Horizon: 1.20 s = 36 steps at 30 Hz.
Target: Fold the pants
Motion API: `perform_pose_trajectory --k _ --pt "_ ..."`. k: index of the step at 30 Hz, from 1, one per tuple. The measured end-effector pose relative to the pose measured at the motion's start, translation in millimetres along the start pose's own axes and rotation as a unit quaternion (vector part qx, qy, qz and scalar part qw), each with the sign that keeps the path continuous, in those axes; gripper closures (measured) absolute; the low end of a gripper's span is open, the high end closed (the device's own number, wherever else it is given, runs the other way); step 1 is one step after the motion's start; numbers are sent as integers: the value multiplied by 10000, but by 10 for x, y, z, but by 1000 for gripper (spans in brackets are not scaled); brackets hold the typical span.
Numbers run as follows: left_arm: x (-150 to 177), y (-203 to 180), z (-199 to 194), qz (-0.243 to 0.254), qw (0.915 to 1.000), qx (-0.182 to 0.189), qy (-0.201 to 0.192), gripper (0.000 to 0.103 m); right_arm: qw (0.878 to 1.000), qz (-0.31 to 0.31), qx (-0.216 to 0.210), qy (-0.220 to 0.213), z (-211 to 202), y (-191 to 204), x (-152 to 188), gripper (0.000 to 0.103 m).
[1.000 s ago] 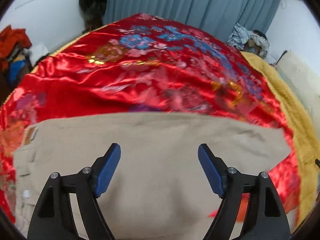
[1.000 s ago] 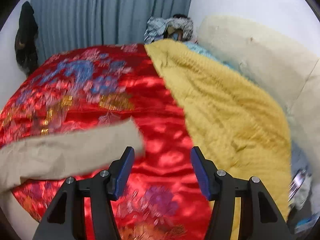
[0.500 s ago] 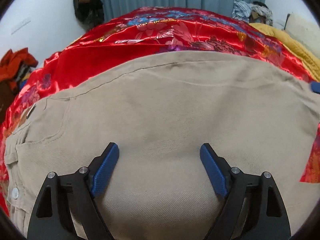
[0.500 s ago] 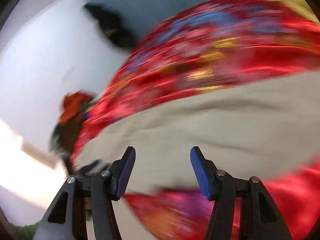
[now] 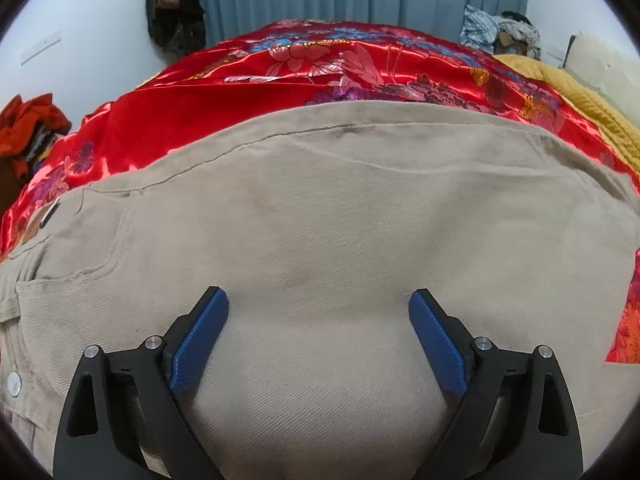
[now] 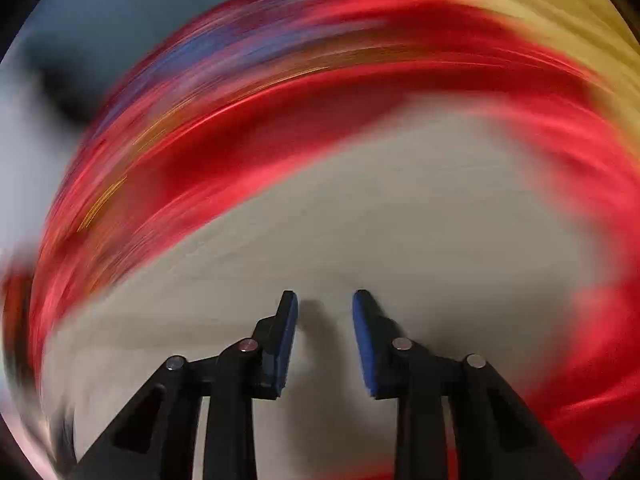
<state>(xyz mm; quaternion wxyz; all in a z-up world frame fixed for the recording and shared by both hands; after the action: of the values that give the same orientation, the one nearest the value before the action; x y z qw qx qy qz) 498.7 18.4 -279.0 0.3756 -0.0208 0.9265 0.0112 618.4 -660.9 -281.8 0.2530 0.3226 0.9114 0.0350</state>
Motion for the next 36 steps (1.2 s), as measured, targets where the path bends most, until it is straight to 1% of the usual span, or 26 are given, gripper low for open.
perform_pose_trajectory --k 1,2,3,5,7,9,10,11,13,15,16,17,18,19,21,22,23,24,25,27,28,29,31,32,35,36 --pt "2 0 -2 2 10000 -2 0 9 9985 285 390 -248 -200 -381 -94 71" --pt "2 0 -1 6 10000 -6 3 9 9963 272 652 -482 -426 -619 -136 68" --pt "-1 -2 1 16 10000 -18 10 9 9952 111 700 -669 -625 -743 -115 68" --pt "-20 -13 6 48 9999 -74 75 8 9943 -241 538 -889 -954 -793 62 68" --pt "-77 -33 -24 117 9995 -182 233 9 9939 -682 -9 -868 -1282 -614 495 66" --pt "-163 -73 -184 187 9988 -284 360 11 9902 -1067 -584 -683 -1488 -382 1001 63" --pt "-198 -125 -361 176 9992 -163 311 12 9843 -1342 -1033 -508 -1640 -190 1371 63" --pt "-210 -181 -534 152 9996 10 241 12 9783 -1547 -1324 -388 -1767 -99 1664 62" --pt "-138 -363 -936 201 9984 512 154 9 9597 -2037 -1935 -76 -2000 179 2340 58" --pt "51 -562 -1218 419 9948 897 220 7 9450 -2317 -2301 211 -2111 306 2857 57" --pt "215 -669 -1330 597 9918 1078 345 7 9389 -2398 -2438 402 -2150 379 3125 57" --pt "390 -743 -1390 768 9885 1193 522 7 9357 -2429 -2495 568 -2137 383 3343 57" --pt "567 -781 -1422 943 9854 1231 710 7 9361 -2423 -2458 673 -2129 351 3458 57" --pt "768 -766 -1433 1147 9834 1108 861 7 9414 -2339 -2317 728 -2104 247 3503 57" --pt "1041 -587 -1388 1332 9830 641 1091 7 9583 -1941 -1963 737 -2036 -81 3454 57" --pt "1147 -381 -1366 1191 9846 424 1211 7 9703 -1561 -1707 711 -2017 -357 3371 57" --pt "1179 -157 -1401 890 9880 457 1172 7 9828 -1057 -1370 653 -2015 -733 3256 57" --pt "1171 -18 -1446 723 9901 469 1108 11 9897 -646 -1138 581 -2039 -1037 3190 57" --pt "1145 141 -1521 637 9919 314 1057 11 9950 -109 -894 433 -2112 -1442 3096 57" --pt "1076 375 -1641 641 9925 -285 1004 11 9982 325 -468 181 -2296 -1854 3041 57" --pt "1040 462 -1693 555 9930 -368 971 11 9988 421 -255 47 -2423 -2002 3032 57" --pt "999 535 -1738 417 9943 -351 919 11 9986 473 -195 -98 -2555 -2102 3020 57" --pt "874 686 -1815 70 9969 -290 730 11 9976 557 -239 -347 -2793 -2115 3109 55" --pt "817 728 -1823 -39 9977 -282 618 11 9974 547 -247 -392 -2840 -2082 3143 51" --pt "488 847 -1688 -369 9983 -335 303 10 9982 263 -368 -400 -2838 -1748 3355 51" --pt "356 865 -1621 -488 9981 -333 198 10 9983 84 -453 -367 -2846 -1552 3392 51"
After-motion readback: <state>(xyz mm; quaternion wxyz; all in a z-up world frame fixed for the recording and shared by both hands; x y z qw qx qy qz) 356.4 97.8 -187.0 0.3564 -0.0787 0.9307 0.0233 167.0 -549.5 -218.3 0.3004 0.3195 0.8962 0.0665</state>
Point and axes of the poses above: each gripper's, at about its wrist camera, not at the fingertips, and z roughly the way its jaws point, y to its left, x to its underside, the point moved 3 cm from there along z, roughly the way its jaws point, and after that the axes turned 5 degrees about -y, right-handed, at the moved point
